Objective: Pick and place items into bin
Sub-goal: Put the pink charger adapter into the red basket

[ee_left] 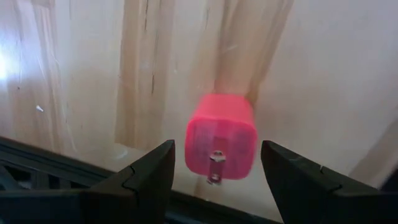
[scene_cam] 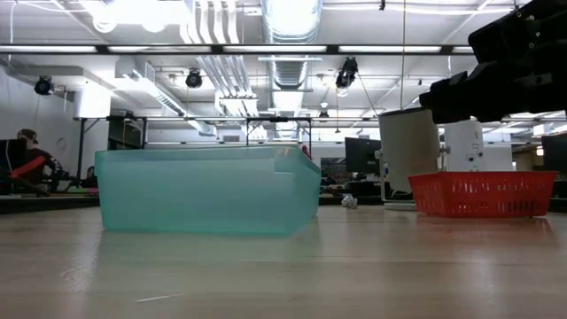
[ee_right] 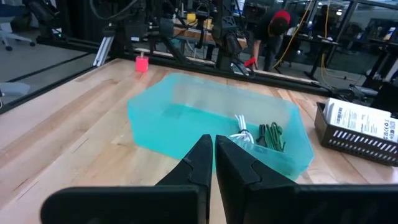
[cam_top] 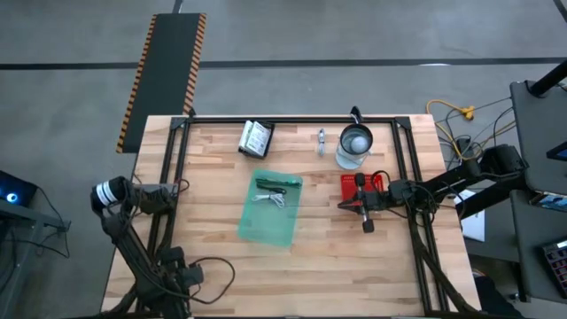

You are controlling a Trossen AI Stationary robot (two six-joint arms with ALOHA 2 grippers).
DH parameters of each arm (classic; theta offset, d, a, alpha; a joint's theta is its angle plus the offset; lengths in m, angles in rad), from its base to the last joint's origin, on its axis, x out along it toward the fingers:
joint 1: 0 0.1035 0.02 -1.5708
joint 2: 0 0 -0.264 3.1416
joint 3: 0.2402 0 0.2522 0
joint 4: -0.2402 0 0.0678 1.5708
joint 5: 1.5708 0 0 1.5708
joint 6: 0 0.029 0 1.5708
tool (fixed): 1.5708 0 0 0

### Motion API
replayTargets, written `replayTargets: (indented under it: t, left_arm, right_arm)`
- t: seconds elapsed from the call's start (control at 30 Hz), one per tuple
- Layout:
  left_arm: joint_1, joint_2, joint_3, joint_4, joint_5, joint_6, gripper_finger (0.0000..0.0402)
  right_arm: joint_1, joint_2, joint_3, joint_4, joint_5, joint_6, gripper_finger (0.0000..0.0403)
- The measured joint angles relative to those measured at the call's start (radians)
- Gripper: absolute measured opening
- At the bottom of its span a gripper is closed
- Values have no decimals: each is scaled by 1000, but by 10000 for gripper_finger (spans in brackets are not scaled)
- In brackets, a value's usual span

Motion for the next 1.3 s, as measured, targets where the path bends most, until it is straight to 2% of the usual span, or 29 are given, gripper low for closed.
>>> replayTargets:
  t: [0.63, 0.83, 1.07, 1.2, 1.3]
  left_arm:
    - [0, 7, -41, 4, -3, 61, 221]
    - [0, -7, -41, 36, -63, 143, 221]
    - [1, -7, -44, 35, -61, 159, 221]
    - [1, -7, -44, 36, -58, 163, 204]
    - [0, -7, -45, 41, -56, 183, 170]
  right_arm:
    - [0, 0, 0, 1, 0, -5, 9]
    - [0, 0, 0, 1, 0, -5, 9]
    - [0, 0, 0, 1, 0, -5, 9]
    - [0, 0, 0, 0, 0, -4, 9]
    - [0, 0, 0, 1, 0, -4, 9]
